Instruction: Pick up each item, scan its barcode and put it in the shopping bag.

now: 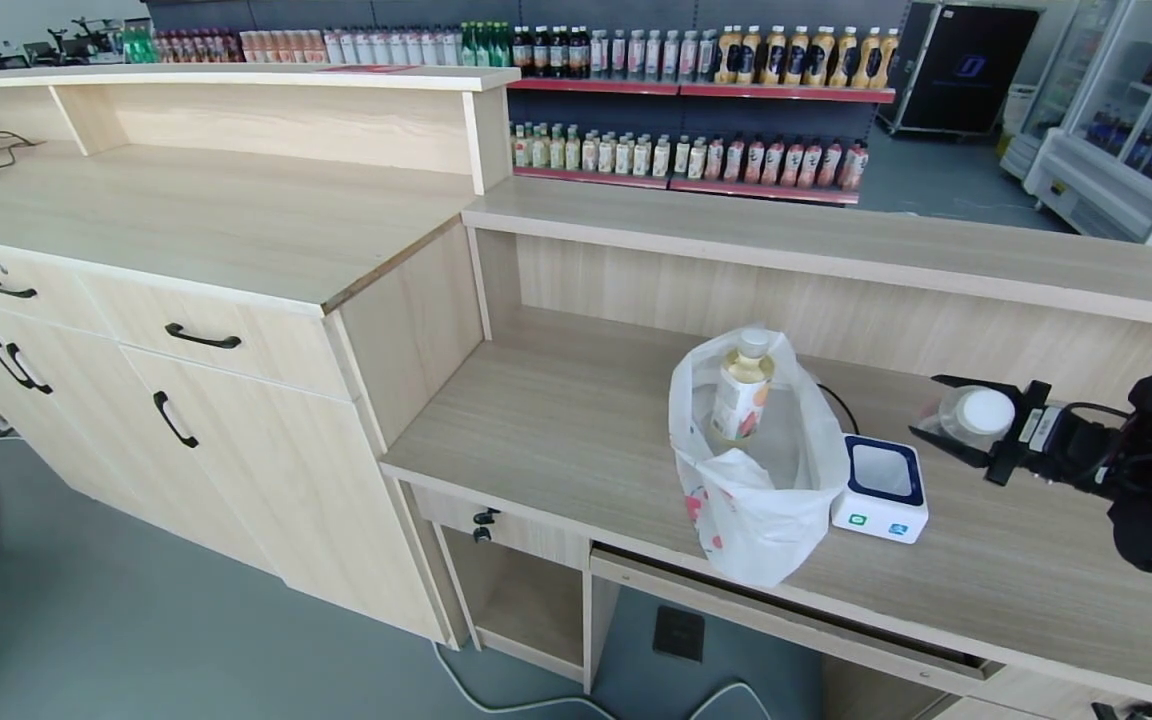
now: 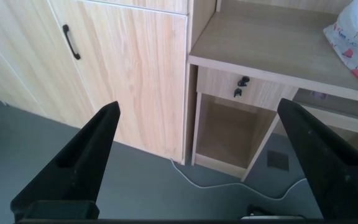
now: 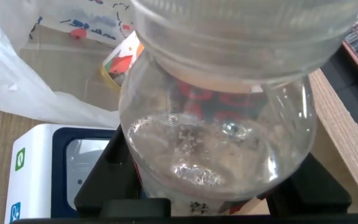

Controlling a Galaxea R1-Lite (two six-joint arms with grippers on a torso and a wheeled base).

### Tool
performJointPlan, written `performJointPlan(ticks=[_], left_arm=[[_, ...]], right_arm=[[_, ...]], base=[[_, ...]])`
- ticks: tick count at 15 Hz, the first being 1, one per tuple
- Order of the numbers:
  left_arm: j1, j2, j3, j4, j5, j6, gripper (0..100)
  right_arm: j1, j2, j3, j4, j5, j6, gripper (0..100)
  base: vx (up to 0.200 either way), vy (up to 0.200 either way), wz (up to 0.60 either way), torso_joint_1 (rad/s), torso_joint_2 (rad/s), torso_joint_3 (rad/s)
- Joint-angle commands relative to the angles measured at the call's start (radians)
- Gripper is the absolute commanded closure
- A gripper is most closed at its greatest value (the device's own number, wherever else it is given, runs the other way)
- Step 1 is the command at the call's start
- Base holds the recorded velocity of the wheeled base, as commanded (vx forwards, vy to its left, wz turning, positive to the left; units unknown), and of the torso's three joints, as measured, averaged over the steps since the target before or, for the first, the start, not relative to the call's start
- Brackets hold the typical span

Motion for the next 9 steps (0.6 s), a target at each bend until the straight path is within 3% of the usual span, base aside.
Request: performJointPlan(ticks=[1,9], left_arm=[[0.000,0.000,0.000,0.000,0.000,0.000,0],[0.000,0.000,0.000,0.000,0.000,0.000,0]], right_arm=[[0.002,0.011,-0.002,0.000,0.001,0.000,100],[0.023,0.032,-0.031,0.000,0.007,0.016,100]], base=[[0.000,0.000,0.00,0.000,0.00,0.000],[0.000,0.000,0.00,0.000,0.00,0.000]])
